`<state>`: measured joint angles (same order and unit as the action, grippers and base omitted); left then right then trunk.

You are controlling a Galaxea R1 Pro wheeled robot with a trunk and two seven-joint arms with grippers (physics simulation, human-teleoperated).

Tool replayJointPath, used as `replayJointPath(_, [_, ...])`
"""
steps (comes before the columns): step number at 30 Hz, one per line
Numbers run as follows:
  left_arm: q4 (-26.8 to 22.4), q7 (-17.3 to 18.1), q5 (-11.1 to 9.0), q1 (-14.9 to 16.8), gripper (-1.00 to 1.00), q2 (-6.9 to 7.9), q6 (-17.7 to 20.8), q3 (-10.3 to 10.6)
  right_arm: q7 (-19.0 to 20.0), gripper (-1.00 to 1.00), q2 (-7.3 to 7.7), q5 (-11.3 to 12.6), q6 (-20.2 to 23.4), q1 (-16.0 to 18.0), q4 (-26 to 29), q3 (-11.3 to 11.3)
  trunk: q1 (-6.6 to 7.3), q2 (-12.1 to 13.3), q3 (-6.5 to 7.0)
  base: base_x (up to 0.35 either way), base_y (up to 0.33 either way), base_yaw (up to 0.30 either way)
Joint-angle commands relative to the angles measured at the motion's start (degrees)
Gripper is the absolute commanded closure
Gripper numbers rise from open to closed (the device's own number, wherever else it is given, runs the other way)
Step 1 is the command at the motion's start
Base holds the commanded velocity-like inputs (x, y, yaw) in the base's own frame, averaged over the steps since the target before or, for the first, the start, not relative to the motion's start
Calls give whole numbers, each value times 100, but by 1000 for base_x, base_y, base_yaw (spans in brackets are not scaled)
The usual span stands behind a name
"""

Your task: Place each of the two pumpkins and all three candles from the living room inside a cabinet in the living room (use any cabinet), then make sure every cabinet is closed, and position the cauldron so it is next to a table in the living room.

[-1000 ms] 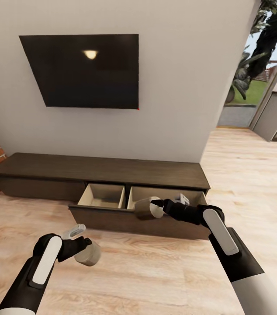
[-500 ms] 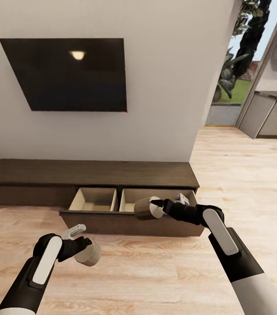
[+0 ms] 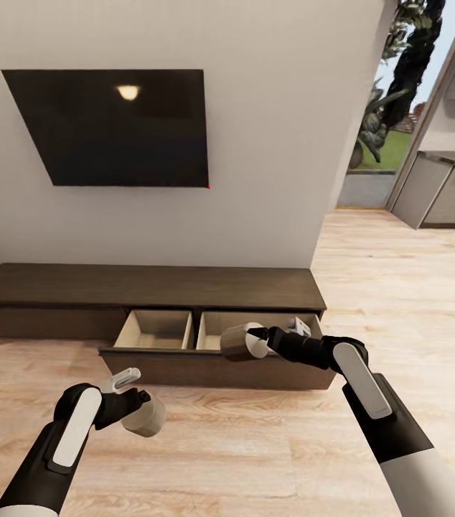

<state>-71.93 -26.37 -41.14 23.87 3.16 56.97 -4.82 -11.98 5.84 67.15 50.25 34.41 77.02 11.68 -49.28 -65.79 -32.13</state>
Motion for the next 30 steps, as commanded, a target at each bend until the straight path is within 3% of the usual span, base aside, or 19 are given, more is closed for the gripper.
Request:
replayJointPath(1, [-5, -53, -61, 3, 100, 0, 16, -2, -59, 100, 5, 62, 3, 4, 6, 6, 22, 38, 13, 0, 0, 0])
replayJointPath(14, [-5, -53, -61, 2, 100, 0, 16, 0, -59, 100, 5, 62, 3, 4, 6, 4, 308, 559, 246, 0, 0, 0])
replayJointPath(24, [-5, -53, -61, 2, 100, 0, 16, 6, -59, 100, 5, 72, 1, 4, -105, 2, 308, 559, 246, 6, 0, 0])
replayJointPath(30, [-5, -53, -61, 3, 100, 0, 16, 7, -59, 100, 5, 120, -5, 4, -157, 1, 308, 559, 246, 222, 0, 0])
